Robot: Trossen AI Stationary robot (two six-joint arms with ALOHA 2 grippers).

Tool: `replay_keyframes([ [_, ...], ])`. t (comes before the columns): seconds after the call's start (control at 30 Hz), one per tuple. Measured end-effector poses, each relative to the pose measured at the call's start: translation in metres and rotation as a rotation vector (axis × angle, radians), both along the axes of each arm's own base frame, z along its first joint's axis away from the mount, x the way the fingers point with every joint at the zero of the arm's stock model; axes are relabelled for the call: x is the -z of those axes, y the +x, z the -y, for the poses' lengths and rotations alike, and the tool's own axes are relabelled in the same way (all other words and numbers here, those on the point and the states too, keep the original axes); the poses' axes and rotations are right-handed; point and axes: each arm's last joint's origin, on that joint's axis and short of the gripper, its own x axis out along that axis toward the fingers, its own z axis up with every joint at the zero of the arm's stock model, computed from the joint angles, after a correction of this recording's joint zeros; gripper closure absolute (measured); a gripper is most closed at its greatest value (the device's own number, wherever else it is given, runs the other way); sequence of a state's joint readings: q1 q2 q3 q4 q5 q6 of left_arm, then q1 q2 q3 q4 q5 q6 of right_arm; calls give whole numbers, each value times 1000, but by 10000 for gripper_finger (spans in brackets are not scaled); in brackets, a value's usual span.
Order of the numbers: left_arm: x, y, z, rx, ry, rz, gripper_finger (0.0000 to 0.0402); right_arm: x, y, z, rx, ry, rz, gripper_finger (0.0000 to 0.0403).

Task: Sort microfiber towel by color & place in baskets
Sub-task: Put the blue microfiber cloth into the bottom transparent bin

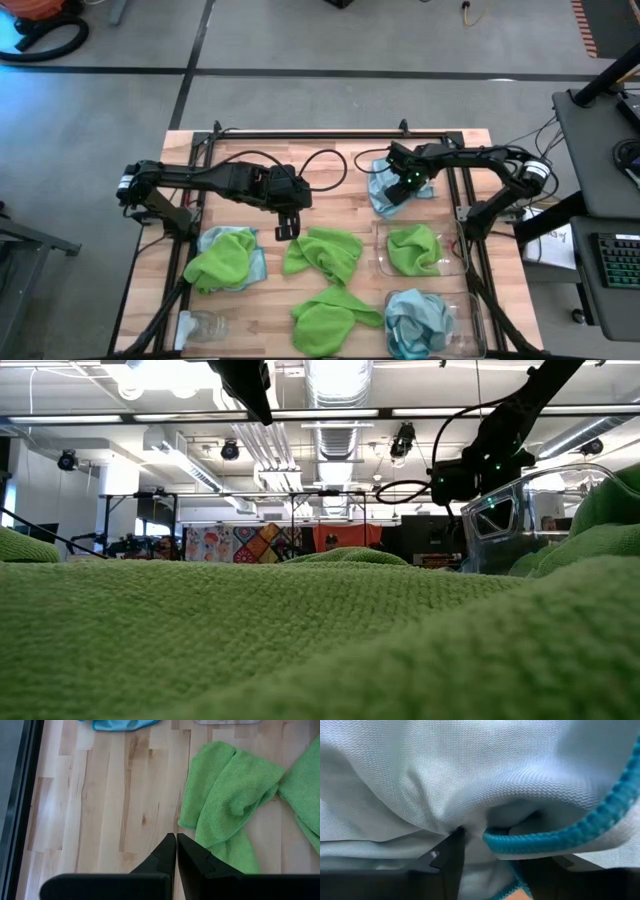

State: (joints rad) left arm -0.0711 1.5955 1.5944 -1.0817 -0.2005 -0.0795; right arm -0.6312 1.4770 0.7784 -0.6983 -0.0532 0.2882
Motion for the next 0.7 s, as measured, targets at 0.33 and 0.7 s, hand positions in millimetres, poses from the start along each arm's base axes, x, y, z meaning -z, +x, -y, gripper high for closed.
replay_keyframes([
  [0.33, 0, 0, 0, 0, 0, 0, 402, -7, -1, -1, -3, -8, 41, 385],
  [0.7, 0, 0, 0, 0, 0, 0, 402, -47, 1, -5, 6, -1, 248, 390],
])
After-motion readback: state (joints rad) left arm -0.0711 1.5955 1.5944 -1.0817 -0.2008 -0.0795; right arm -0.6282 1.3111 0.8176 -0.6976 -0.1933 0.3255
